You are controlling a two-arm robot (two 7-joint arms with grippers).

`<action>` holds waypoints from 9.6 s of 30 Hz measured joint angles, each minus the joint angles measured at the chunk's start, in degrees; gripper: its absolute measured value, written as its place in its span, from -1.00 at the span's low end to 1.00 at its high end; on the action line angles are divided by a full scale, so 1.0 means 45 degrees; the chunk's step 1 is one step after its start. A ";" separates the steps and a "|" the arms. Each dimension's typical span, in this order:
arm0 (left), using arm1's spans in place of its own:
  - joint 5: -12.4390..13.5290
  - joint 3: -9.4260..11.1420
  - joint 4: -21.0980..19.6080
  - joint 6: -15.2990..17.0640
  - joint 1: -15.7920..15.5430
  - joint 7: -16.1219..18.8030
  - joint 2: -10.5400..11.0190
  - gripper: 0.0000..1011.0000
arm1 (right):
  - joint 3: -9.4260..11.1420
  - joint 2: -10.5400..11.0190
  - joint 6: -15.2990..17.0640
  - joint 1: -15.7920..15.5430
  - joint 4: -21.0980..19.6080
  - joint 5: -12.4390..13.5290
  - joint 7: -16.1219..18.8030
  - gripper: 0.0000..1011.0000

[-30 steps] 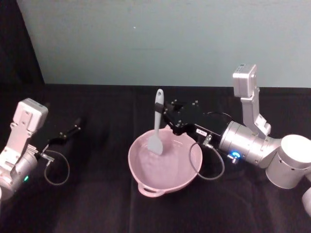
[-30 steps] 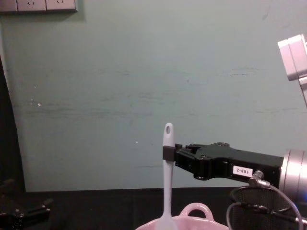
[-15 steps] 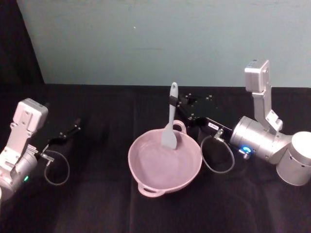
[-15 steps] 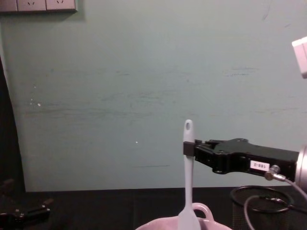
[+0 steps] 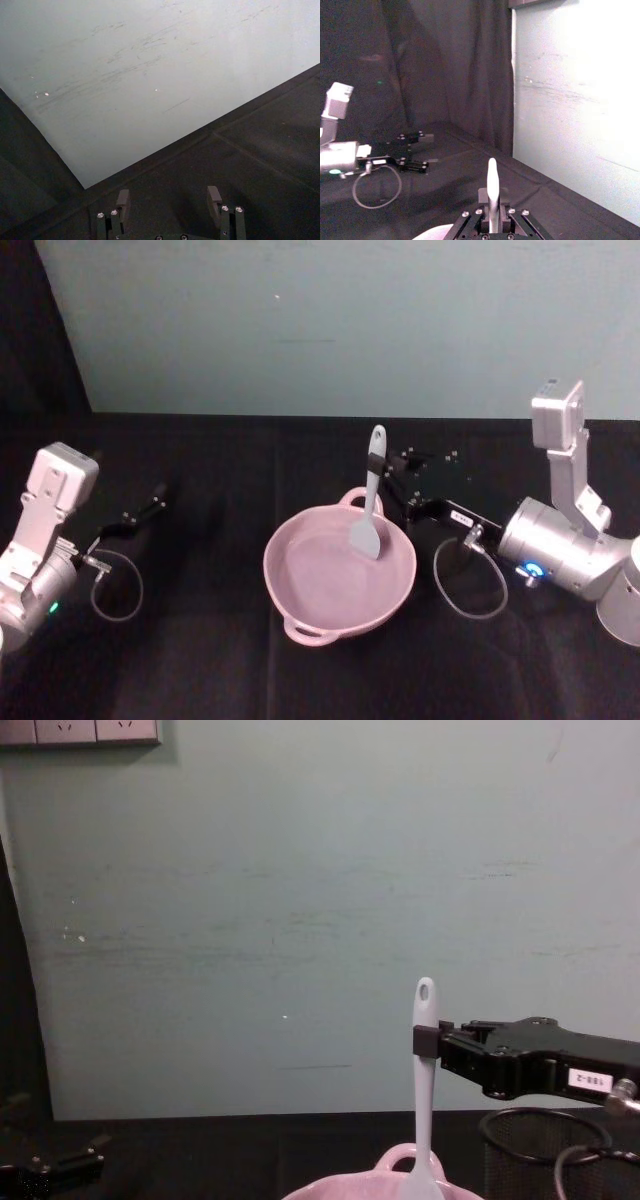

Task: Use the one hand to pick up the spoon and stir the clear water in the bowl.

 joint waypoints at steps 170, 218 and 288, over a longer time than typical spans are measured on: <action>0.0000 0.0001 0.0000 0.0001 0.0000 0.0000 0.0000 0.99 | -0.0322 -0.1806 -0.1750 -0.0882 0.0296 -0.0481 0.0376 -0.75; 0.0000 0.0000 0.0000 0.0000 0.0000 0.0000 0.0000 0.99 | 0.0978 -0.1387 -0.1925 -0.1561 -0.0169 -0.1457 -0.0681 -0.75; 0.0000 0.0000 0.0000 0.0001 0.0000 0.0000 0.0000 0.99 | 0.1002 -0.2450 -0.2681 -0.0646 0.1772 -0.1321 -0.0766 -0.75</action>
